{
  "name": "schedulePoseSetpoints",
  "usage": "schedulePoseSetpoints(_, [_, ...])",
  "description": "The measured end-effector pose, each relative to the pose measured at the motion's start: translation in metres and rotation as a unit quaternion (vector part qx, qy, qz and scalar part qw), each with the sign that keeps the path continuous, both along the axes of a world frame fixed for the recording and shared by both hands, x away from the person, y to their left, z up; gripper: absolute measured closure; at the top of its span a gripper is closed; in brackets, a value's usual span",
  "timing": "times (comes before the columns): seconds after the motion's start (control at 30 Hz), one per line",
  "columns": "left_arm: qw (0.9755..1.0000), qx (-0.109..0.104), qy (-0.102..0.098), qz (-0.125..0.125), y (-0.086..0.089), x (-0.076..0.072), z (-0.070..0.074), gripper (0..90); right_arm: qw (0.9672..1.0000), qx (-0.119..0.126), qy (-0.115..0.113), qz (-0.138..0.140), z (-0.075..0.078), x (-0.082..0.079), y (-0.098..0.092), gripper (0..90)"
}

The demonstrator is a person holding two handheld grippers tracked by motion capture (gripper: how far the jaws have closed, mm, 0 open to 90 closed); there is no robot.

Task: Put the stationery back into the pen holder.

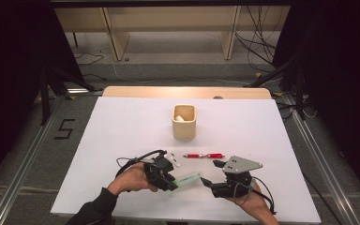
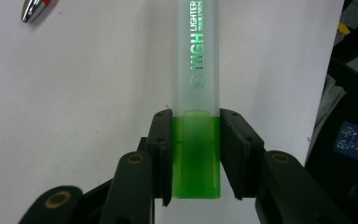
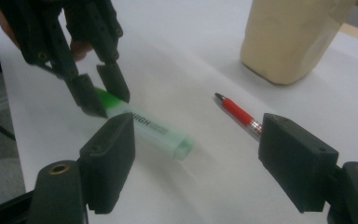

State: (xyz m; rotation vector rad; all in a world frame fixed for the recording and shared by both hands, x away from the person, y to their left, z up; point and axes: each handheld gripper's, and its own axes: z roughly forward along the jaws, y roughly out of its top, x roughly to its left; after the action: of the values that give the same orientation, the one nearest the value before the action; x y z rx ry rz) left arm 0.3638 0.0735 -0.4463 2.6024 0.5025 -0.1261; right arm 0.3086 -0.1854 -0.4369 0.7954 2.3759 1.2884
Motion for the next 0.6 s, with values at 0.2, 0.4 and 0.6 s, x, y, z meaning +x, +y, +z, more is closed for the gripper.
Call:
schedulePoseSetpoints(0.2, [1.0,0.004,0.005,0.003,0.006,-0.001,0.008,66.7,0.9976,-0.045,-0.05,0.016,0.0,-0.011,0.016,29.9])
schedulePoseSetpoints(0.4, [0.9999,0.006,0.004,0.009,0.013,-0.003,0.019,66.7,0.992,-0.075,-0.093,0.043,0.002,-0.023,0.031,30.0])
schedulePoseSetpoints(0.6, [1.0,0.004,0.003,0.008,0.016,-0.006,0.027,66.7,0.9811,-0.115,-0.146,0.053,-0.001,-0.032,0.045,30.9])
